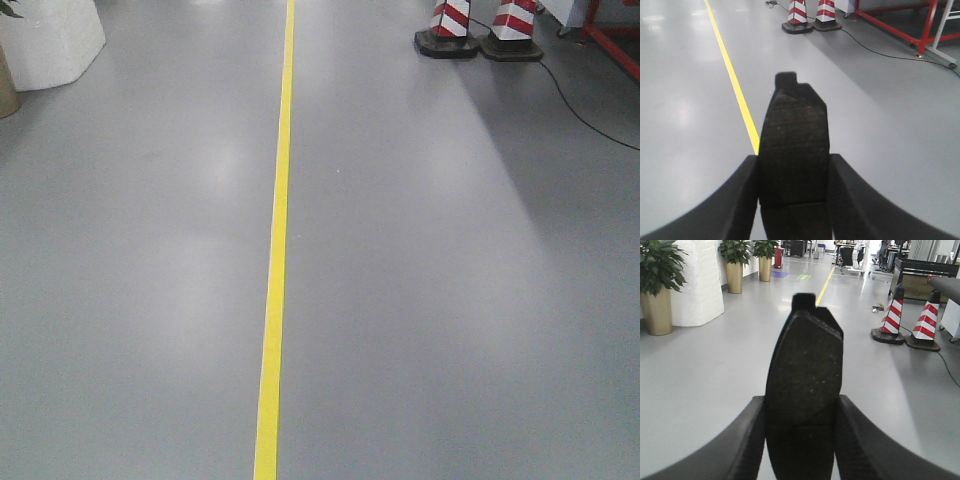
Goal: Move and align brake pads A on conveyor
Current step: 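Drive forward along the yellow floor line past the cones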
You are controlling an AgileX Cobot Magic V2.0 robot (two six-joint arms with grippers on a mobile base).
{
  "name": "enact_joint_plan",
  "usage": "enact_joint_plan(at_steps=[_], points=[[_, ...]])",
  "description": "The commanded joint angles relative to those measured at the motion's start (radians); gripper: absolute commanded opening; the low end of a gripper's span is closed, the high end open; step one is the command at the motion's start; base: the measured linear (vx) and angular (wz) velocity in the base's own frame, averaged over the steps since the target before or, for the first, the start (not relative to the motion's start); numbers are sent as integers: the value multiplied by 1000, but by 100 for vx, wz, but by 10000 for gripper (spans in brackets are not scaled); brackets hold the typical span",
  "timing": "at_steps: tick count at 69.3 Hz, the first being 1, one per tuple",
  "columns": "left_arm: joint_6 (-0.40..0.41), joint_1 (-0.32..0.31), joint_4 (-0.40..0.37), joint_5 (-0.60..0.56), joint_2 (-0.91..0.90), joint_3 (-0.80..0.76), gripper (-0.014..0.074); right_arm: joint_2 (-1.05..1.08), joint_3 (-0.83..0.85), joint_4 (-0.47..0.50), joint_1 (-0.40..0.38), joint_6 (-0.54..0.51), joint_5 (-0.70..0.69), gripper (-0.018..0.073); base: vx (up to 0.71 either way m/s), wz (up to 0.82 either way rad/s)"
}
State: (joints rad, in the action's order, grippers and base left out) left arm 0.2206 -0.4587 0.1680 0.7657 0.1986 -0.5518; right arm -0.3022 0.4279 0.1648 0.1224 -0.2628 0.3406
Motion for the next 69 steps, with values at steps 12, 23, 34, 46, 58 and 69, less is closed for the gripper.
enact_joint_plan(at_steps=[12, 23, 34, 46, 58, 69], points=[[0, -3, 6, -97, 15, -26, -6, -8, 29, 4, 1, -7, -97, -2, 71, 4], [0, -3, 6, -97, 15, -26, -6, -8, 29, 4, 1, -7, -96, -2, 71, 2], [0, -3, 6, -97, 15, -26, -6, -9, 29, 4, 1, -7, -96, -2, 71, 3], [0, -3, 6, -97, 15, -26, -6, -9, 29, 4, 1, -7, -93, -2, 73, -4], [0, -3, 6, -97, 15, -26, -6, -9, 29, 4, 1, -7, -93, -2, 74, -10], [0, -3, 6, -97, 15, -26, -6, -9, 29, 4, 1, -7, -93, -2, 75, -5]])
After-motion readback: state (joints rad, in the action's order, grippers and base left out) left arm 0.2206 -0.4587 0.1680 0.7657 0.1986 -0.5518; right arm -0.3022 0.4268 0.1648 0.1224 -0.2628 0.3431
